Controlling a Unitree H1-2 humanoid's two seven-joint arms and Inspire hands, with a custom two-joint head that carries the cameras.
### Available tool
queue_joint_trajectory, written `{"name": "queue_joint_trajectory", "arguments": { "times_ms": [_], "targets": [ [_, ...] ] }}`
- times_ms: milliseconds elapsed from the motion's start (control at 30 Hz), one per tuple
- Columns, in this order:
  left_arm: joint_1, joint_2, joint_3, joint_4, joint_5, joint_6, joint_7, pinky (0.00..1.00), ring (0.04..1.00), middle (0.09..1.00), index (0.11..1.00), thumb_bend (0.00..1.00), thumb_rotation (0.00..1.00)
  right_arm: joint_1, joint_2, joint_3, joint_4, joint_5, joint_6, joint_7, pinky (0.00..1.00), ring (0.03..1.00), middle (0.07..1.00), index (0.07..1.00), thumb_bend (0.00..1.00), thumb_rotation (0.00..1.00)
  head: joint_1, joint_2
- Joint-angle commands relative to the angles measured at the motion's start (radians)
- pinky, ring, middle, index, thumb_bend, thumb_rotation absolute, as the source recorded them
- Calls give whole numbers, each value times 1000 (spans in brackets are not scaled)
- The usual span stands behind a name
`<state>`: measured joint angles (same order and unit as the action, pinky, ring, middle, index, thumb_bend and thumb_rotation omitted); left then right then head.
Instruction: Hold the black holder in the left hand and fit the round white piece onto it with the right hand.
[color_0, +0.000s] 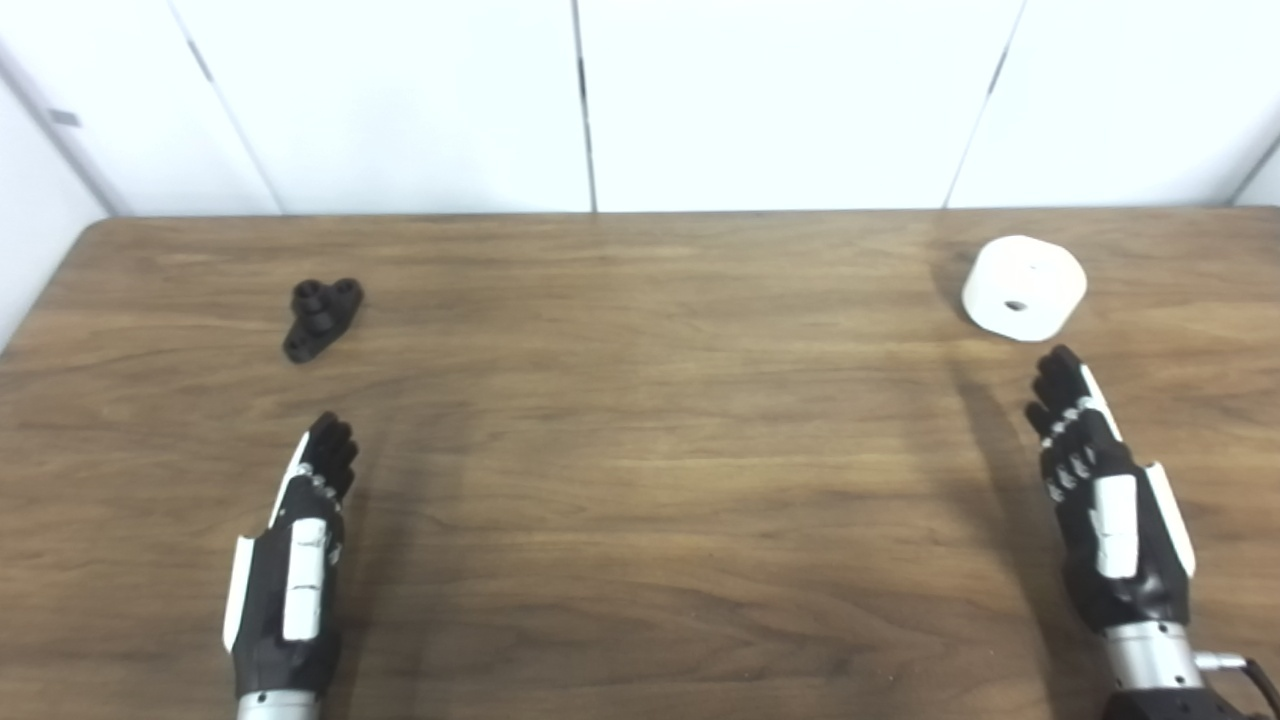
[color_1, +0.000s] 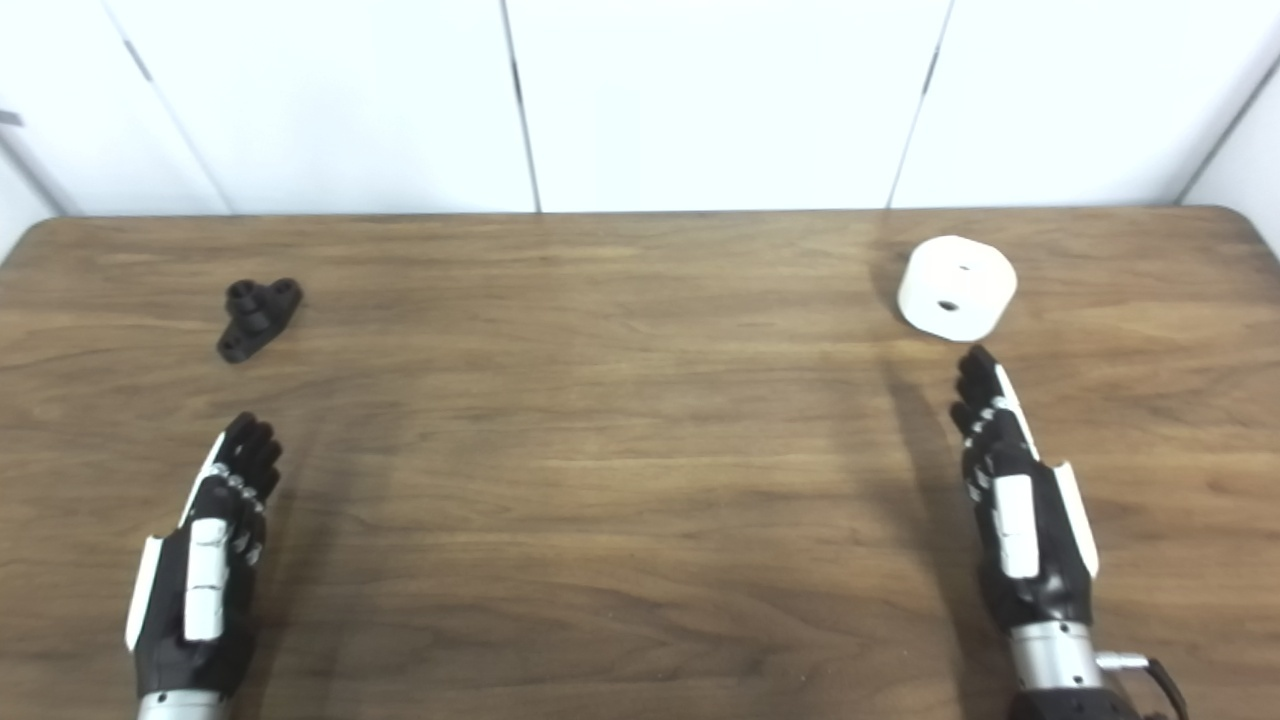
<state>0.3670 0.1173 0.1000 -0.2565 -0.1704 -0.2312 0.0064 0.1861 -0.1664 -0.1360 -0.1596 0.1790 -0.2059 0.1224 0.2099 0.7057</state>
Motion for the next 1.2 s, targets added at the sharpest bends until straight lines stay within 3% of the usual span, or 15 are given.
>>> {"name": "queue_joint_trajectory", "arguments": {
  "times_ms": [0,300,467,667,933,1167],
  "targets": [
    [-7,-53,-11,5,23,-54,7,989,955,949,945,586,877,14,-14,-6,59,8,-44,16,1000,995,984,974,649,974,7,-2],
    [-6,-80,-50,33,106,-87,44,948,936,949,940,526,903,-4,-50,-14,132,47,-106,51,1000,998,990,980,653,990,106,-52],
    [-3,-82,-67,45,140,-97,59,940,934,942,939,497,906,-2,-58,-17,133,60,-98,57,1000,1000,998,984,647,999,148,-85],
    [-5,-87,-84,69,145,-129,70,944,932,936,933,471,880,-5,-60,-21,145,62,-97,60,1000,1000,992,980,680,1000,175,-125],
    [-6,-98,-97,99,167,-157,87,932,926,936,938,528,833,-15,-60,-30,176,71,-122,75,1000,993,982,969,741,979,197,-160],
    [-6,-98,-102,117,194,-181,108,919,922,938,934,541,858,-4,-46,-40,172,57,-133,55,943,936,933,920,671,899,177,-176]
  ]
}}
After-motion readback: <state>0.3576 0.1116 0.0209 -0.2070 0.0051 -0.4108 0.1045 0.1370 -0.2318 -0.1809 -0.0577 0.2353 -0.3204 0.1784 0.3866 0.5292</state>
